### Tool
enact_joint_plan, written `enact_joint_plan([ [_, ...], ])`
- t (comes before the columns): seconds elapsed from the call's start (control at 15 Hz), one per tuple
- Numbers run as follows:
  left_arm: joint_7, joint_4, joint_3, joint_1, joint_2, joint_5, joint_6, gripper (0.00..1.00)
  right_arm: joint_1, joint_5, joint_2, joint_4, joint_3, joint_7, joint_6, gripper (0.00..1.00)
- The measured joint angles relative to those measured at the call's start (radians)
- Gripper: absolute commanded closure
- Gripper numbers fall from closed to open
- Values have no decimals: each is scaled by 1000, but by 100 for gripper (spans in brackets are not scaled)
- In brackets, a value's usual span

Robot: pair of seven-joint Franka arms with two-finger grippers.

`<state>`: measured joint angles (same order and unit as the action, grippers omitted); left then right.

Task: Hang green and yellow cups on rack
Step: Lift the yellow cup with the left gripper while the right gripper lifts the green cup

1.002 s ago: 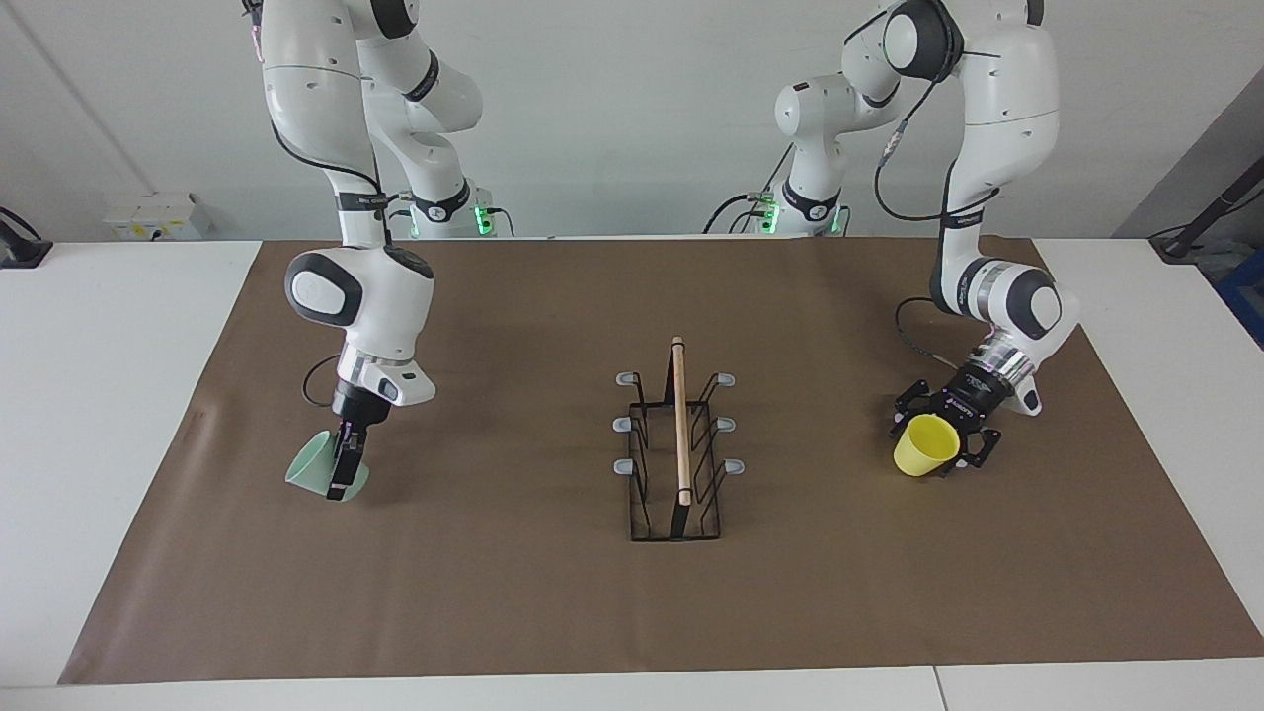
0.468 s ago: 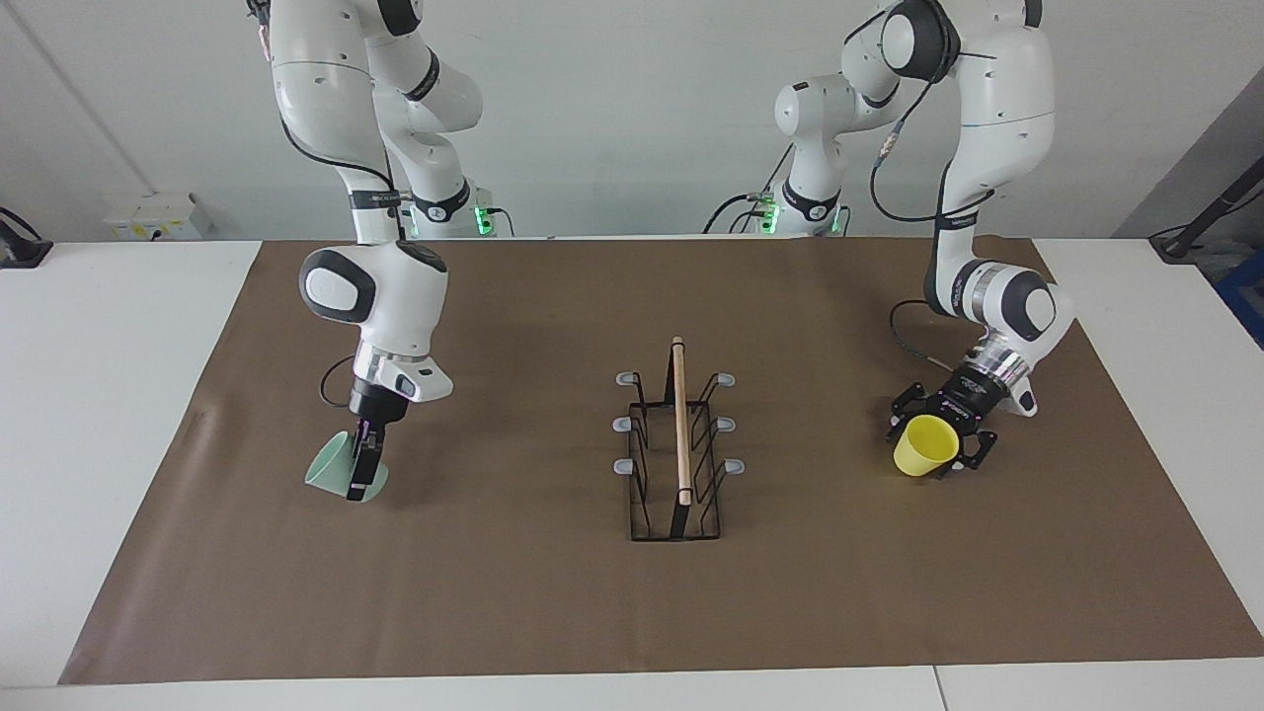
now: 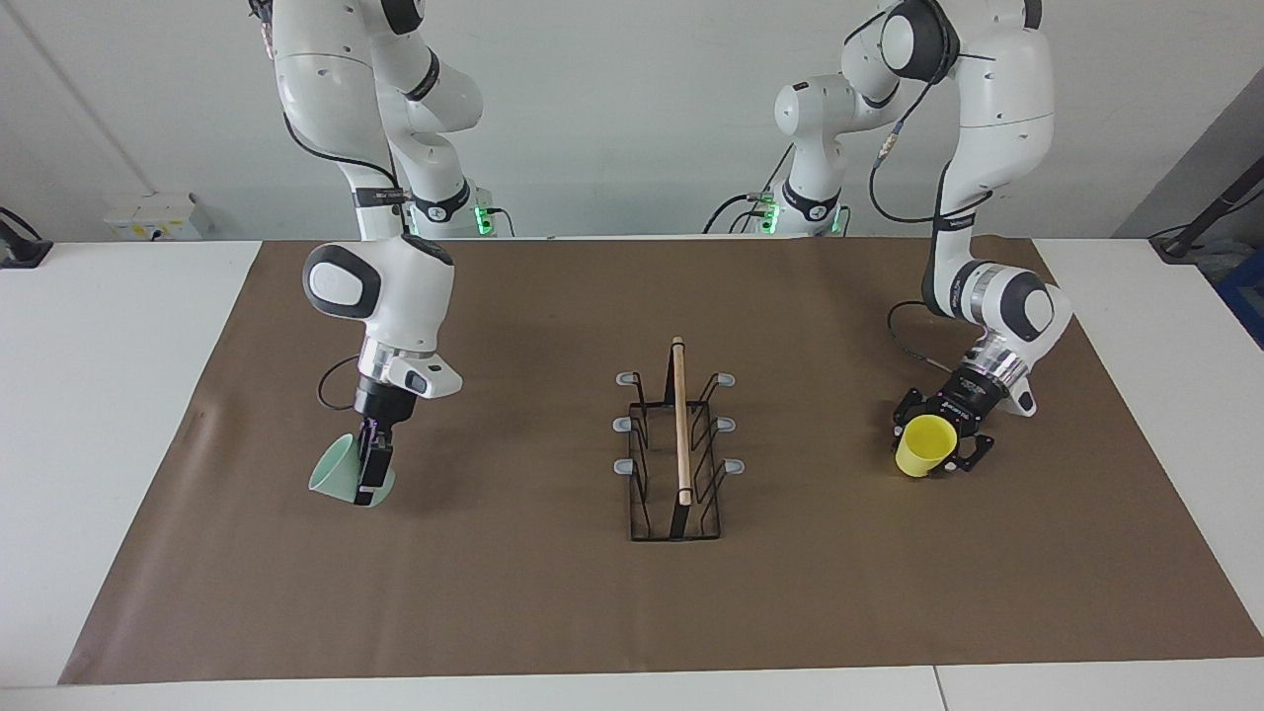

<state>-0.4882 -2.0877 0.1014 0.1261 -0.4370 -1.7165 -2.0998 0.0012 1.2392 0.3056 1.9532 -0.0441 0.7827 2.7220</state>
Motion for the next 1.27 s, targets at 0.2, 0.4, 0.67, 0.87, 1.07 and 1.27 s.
enact_joint_plan([
  [0.2, 23, 13, 2, 0, 0, 24, -2, 100, 0, -233, -4, -63, -29, 212, -105, 100],
  [0.4, 22, 78, 9, 0, 1, 139, -2, 100, 2, -417, -10, -136, -78, 335, -240, 100],
  [0.67, 2, 166, 15, 1, 4, 349, 9, 100, 1, -541, -14, -195, -129, 347, -356, 100],
  [0.87, -44, 254, 12, -2, 9, 584, 30, 100, 2, -661, -21, -230, -145, 347, -410, 100],
  [1.07, -84, 357, 8, -3, 11, 827, 93, 100, 2, -771, -23, -251, -154, 347, -445, 100],
  [1.27, -101, 451, 4, -16, 13, 1038, 131, 100, 1, -926, -27, -256, -155, 347, -474, 100],
])
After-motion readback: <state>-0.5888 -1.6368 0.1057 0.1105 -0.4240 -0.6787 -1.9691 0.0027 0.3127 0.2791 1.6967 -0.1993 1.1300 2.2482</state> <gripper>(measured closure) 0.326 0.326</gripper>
